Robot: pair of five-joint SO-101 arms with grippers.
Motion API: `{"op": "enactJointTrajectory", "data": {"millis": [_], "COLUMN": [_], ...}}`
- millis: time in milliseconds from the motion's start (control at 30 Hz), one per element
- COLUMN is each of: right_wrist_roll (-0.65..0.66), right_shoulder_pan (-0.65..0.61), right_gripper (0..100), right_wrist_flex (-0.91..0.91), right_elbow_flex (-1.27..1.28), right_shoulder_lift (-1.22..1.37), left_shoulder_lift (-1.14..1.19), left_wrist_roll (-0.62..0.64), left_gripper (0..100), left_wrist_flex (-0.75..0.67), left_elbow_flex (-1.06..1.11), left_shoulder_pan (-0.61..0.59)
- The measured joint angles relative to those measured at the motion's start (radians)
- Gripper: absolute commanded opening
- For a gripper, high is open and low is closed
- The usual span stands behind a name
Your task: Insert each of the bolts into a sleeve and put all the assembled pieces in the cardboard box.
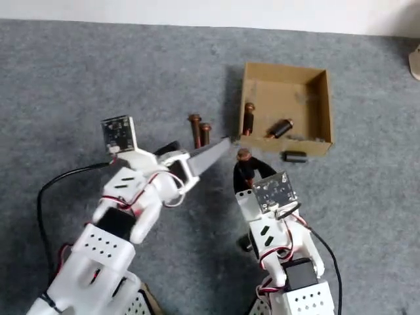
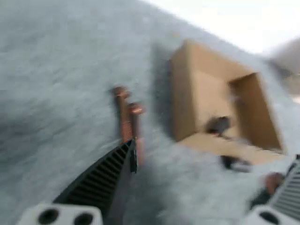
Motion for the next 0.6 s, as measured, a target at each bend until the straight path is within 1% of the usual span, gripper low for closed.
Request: {"op": "enactJointTrajectory", "data": {"millis": [100,267,433,500,600], "right_wrist_roll": [0.000,0.000,0.000,0.000,0.000], "right_shoulder_pan": [0.018,0.061,0.107,0.120,0.141], "right_gripper": [0.5,0.5,0.5,0.5,0.5], "right_wrist_flex": [0.000,0.000,-0.002,-0.003,-0.054], "right_elbow_flex": [0.000,0.000,-0.063,-0.149,-0.302], "right_shoulder_lift": [0.000,0.038,0.275,0.399,0.583], "left_shoulder_lift": [0.000,0.000,0.000,0.000,0.000], "left_wrist_roll": [0.000,0.000,0.000,0.000,-0.008], "left_gripper": [45,45,45,45,45], "left_wrist_flex": [0.072,0.081,0.081,0.083,0.084], "left_elbow_flex": [0.041,0.107,0.117,0.121,0.149], "left_shoulder_pan": [-0.077,-0.147,-0.153,-0.153,-0.153]}}
